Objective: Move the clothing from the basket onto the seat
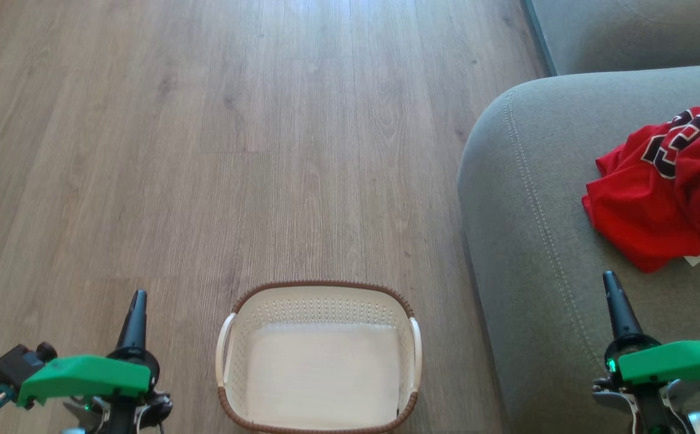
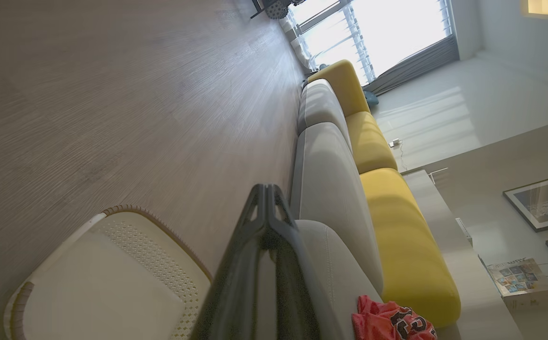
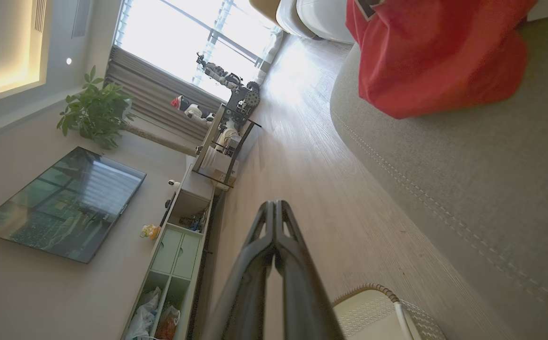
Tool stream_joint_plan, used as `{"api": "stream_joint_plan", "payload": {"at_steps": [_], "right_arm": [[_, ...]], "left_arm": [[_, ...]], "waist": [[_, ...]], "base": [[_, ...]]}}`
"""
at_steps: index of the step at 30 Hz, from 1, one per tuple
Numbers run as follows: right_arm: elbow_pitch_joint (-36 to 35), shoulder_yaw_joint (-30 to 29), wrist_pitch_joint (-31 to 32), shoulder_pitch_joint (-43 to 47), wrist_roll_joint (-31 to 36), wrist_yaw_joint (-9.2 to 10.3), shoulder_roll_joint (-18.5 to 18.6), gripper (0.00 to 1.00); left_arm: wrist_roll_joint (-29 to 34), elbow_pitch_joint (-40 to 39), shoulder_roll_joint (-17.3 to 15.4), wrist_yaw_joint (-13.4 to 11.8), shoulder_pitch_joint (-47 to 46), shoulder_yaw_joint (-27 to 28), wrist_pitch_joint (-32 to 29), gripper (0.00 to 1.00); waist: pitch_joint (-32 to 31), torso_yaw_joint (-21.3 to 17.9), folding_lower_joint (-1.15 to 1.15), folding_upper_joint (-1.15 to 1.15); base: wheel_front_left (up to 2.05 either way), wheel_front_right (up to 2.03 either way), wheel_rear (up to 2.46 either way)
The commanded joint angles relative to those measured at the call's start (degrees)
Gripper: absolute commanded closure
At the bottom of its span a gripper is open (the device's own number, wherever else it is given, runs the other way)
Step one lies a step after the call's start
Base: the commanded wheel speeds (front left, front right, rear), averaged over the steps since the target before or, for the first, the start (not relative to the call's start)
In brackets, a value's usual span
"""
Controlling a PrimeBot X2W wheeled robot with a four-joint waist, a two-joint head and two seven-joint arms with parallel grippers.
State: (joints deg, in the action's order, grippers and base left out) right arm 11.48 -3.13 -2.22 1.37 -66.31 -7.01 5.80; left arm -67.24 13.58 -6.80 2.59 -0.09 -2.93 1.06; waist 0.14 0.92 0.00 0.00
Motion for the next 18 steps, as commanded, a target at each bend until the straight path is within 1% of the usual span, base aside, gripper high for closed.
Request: {"api": "stream_joint_plan", "payload": {"at_steps": [1, 18], "right_arm": [[-1.5, 0.4, 0.6, -3.4, -1.8, -0.31, 0.3, 1.00], [0.0, -0.5, 3.3, -4.9, -11.3, -0.37, -0.5, 1.00]], "left_arm": [[-1.5, -1.3, 0.0, 0.8, -3.2, 2.1, -0.3, 1.00], [-10.5, -0.6, 1.4, 2.4, -4.3, 4.8, -3.0, 1.00]], "waist": [[0.0, 0.0, 0.00, 0.00], [0.0, -0.4, 0.00, 0.00]], "base": [[0.00, 0.00, 0.00], [0.00, 0.00, 0.00]]}}
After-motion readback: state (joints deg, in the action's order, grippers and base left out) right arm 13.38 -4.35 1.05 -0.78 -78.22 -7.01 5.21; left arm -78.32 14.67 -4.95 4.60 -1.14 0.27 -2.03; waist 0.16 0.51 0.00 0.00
